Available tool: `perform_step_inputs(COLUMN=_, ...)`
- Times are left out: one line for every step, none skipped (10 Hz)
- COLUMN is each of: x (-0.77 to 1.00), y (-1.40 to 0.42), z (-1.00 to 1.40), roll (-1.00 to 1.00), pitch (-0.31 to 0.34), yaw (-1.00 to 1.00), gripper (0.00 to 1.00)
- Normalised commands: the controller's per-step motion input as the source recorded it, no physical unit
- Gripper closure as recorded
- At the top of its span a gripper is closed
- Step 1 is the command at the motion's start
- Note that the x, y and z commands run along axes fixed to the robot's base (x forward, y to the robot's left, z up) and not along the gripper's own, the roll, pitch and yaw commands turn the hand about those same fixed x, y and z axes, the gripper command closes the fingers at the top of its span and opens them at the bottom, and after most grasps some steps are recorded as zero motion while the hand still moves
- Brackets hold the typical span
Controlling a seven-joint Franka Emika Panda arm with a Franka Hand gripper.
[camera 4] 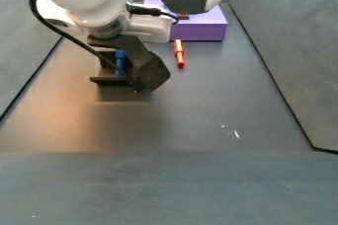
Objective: Pick up the blue object. Move up. Place the blue object on the fixture. Regrasp the blue object. Move to above the board. Insert the blue object.
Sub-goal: Place the blue object on the fixture, then regrasp the blue object.
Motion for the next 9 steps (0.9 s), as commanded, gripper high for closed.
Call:
perform_step_inputs(x=0.07, y=0.00, z=-0.16, roll=0.05, pitch=0.023, yaw=0.23, gripper=1.00)
perform_step_inputs(x=0.07, y=0.00, z=-0.15, roll=0.03, pitch=0.009, yaw=0.25, gripper=1.00)
perform_step_inputs(x=0.08, y=0.00, z=-0.12, roll=-0.01, pitch=0.000, yaw=0.15, gripper=1.00)
perform_step_inputs(x=0.00, y=0.00, z=0.00, roll=0.00, pitch=0.000, yaw=0.00, gripper=1.00)
perform_step_inputs(x=0.00, y=0.00, z=0.00, roll=0.00, pitch=0.000, yaw=0.00, gripper=0.00)
perform_step_inputs(x=0.00, y=-0.03, z=0.00, roll=0.31, pitch=0.000, yaw=0.00, gripper=0.00)
perform_step_inputs(x=0.00, y=-0.03, z=0.00, roll=0.39, pitch=0.000, yaw=0.00, gripper=0.00)
perform_step_inputs(x=0.00, y=0.00, z=0.06, roll=0.40, pitch=-0.051, yaw=0.03, gripper=0.00)
perform_step_inputs(x=0.00, y=0.00, z=0.05, roll=0.52, pitch=-0.109, yaw=0.05, gripper=0.00)
